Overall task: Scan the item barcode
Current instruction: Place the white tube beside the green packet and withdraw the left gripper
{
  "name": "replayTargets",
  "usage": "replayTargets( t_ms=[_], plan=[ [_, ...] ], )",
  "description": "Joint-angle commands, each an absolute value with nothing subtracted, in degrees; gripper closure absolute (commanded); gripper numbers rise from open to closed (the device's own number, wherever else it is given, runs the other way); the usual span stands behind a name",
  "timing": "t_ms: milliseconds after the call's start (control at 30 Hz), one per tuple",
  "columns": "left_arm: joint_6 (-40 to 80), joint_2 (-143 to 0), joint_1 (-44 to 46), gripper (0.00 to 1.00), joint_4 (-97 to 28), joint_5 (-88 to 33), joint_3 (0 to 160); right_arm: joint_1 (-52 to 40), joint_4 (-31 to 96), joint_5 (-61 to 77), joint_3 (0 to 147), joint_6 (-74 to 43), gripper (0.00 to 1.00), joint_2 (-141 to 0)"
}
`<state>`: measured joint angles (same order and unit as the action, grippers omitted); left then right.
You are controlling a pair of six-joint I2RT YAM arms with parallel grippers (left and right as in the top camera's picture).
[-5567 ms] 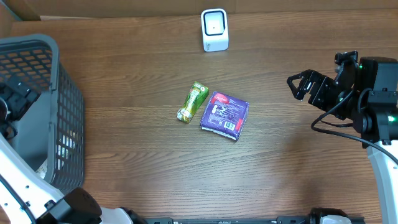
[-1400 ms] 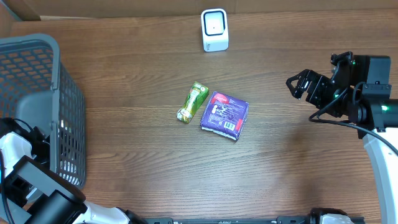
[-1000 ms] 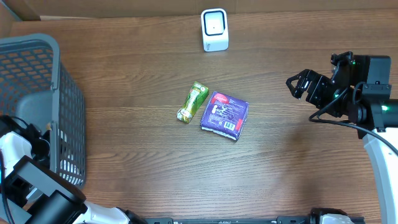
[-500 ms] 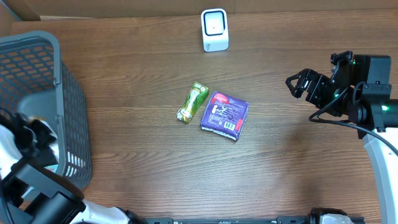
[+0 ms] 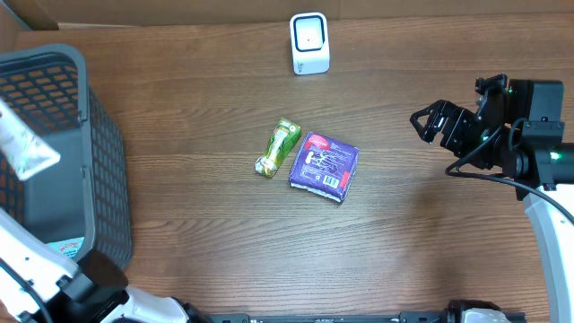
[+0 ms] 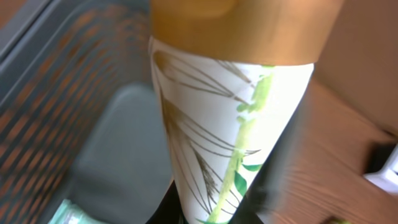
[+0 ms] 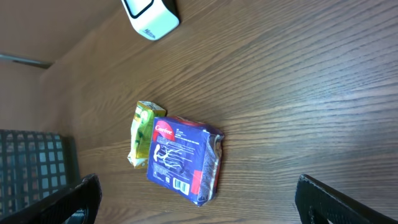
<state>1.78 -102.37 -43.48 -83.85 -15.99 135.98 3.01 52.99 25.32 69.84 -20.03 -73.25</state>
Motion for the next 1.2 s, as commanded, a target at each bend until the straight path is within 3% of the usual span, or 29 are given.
replayTargets(
  t_ms=[0,233,467,667,967,1167],
  plan=[
    [-3.09,-99.83,-36.71,0.96,-86.80,-22.68,144.31,3.22,51.79,26.89,71.22,-22.04,0.00,-72.99],
    [-1.85,-98.39,-14.68,0.96,-92.90,-17.67,145.21,3.22,50.57,27.20,71.20,-22.55,0.00,-72.99],
    [10.04,-103.13,4.73,0.96,-89.17,-5.13,129.36,3.22,50.63,26.41,71.20,-22.52,0.00,-72.99],
    [15.42,-109.08,10.24,0.96,-81.54,-1.93,117.16,3.22,51.09,26.44,71.20,-22.52,0.00,-72.99],
    [26.13,-118.56,11.64,0.96,-71.00,3.22,103.28,3.22,51.94,26.39,71.20,-22.46,0.00,-72.99],
    [25.71,-124.22,12.08,0.96,-63.16,2.70,99.92,3.22,51.96,25.10,71.20,-22.31,0.00,-72.99]
  ],
)
